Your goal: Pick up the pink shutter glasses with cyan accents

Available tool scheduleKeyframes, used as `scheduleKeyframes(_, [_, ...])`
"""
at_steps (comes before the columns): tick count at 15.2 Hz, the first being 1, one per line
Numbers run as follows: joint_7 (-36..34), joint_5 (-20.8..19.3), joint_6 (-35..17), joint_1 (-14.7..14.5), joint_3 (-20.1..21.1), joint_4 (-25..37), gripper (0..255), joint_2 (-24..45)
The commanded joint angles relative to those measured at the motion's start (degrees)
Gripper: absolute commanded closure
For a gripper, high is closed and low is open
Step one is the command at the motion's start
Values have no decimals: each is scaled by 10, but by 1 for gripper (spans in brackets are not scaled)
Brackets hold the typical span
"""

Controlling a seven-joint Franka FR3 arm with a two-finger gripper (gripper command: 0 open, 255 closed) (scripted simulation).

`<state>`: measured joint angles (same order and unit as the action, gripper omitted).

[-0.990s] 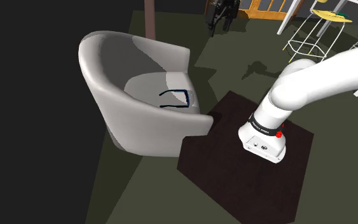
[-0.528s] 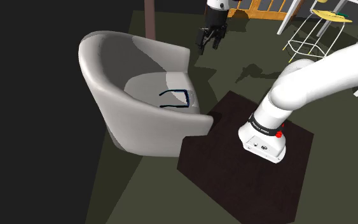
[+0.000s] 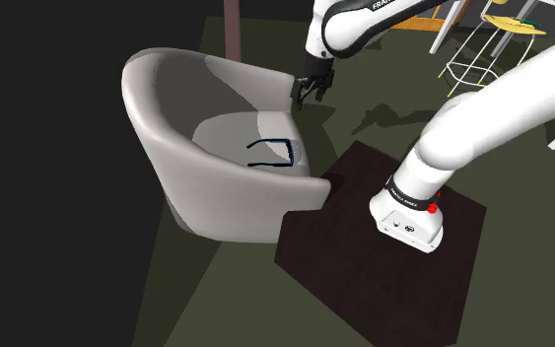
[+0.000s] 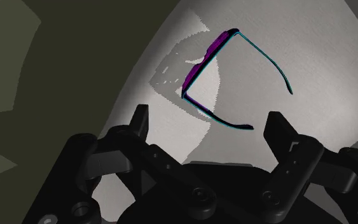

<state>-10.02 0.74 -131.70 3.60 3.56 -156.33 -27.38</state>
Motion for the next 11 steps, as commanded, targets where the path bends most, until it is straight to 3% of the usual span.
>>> scheduleKeyframes(1, [-3, -5, -55, 5, 1, -8, 0, 40])
scheduleKeyframes(7, [-25, -34, -215, 24, 6, -4, 0, 190])
scheduleKeyframes(11, [-61, -82, -310, 39, 4, 20, 0, 300])
